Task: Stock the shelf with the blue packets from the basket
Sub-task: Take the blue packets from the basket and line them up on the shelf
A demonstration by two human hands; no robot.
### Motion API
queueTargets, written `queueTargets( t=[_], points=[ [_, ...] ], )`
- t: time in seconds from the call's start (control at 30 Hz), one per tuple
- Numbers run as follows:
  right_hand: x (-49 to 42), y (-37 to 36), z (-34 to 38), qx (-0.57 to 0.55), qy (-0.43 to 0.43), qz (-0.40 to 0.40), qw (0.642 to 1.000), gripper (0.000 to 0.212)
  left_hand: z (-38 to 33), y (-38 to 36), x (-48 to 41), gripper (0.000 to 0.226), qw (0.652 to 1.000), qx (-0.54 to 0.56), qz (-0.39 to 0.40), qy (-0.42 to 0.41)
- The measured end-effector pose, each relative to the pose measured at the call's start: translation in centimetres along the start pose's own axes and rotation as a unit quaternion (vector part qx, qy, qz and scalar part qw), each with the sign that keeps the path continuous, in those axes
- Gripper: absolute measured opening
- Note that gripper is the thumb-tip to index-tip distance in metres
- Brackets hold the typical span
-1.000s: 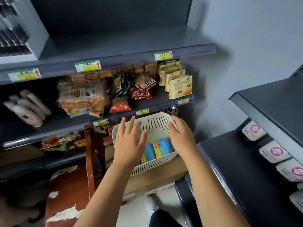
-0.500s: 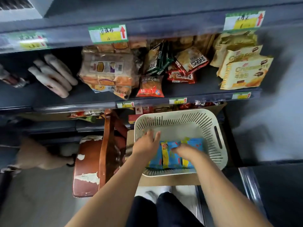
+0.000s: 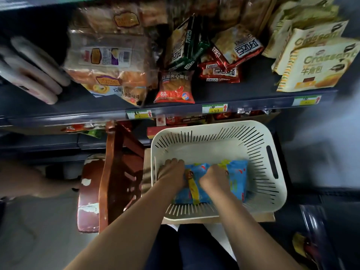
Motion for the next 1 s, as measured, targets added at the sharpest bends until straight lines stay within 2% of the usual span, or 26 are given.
queueTargets(
  t=[0.13, 0.23, 0.3, 0.4, 0.5, 0.6, 0.8, 0.9, 1.0],
  points=[
    [-0.1, -1.1, -0.7, 0.025, 0.007, 0.062, 0.998, 0.041, 0.2, 0.4, 0.1, 0.052, 1.0, -0.009, 0.01, 0.01],
    [0.2, -1.4, -1.5, -0.004, 0.025, 0.106, 0.994, 0.053, 0.0, 1.0, -0.1, 0.048, 0.998, -0.041, 0.054, 0.003],
    [0.4, -1.3, -1.9, -0.041, 0.034, 0.123, 0.991, 0.05, -0.1, 1.9, -0.1, 0.044, 0.997, -0.041, 0.067, -0.005],
    [0.6, 1.6, -1.9, -0.169, 0.036, 0.068, 0.983, 0.031, -0.5, 5.3, 0.8, 0.041, 1.0, -0.001, 0.024, -0.02],
    [2.3, 6.2, -2.3, -0.373, 0.036, 0.065, 0.925, 0.026, -1.0, 10.3, 2.6, 0.027, 0.99, 0.118, -0.071, -0.033],
    [4.9, 11.3, -2.5, -0.495, 0.073, 0.089, 0.861, 0.022, -1.4, 15.6, 5.0, 0.026, 0.952, 0.255, -0.17, -0.023],
    [10.8, 20.8, -2.6, -0.498, 0.209, 0.082, 0.837, 0.052, -4.0, 22.9, 10.5, 0.021, 0.885, 0.398, -0.236, -0.048],
    [14.0, 25.0, -2.8, -0.506, 0.252, 0.045, 0.823, 0.044, -5.6, 25.6, 13.8, 0.022, 0.844, 0.463, -0.262, -0.074],
    [16.7, 28.0, -3.7, -0.552, 0.266, 0.018, 0.79, 0.032, -7.1, 27.0, 16.8, 0.023, 0.801, 0.529, -0.259, -0.105]
  ],
)
Point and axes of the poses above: each hand's wrist, its own x-axis away from the middle knuckle, its own y-axis out of the back of the hand, z = x × y, the point moved 8 cm from there along -x, towards the middle knuckle, and after that the axes turned 10 degrees about -y, right-handed, at the moved point
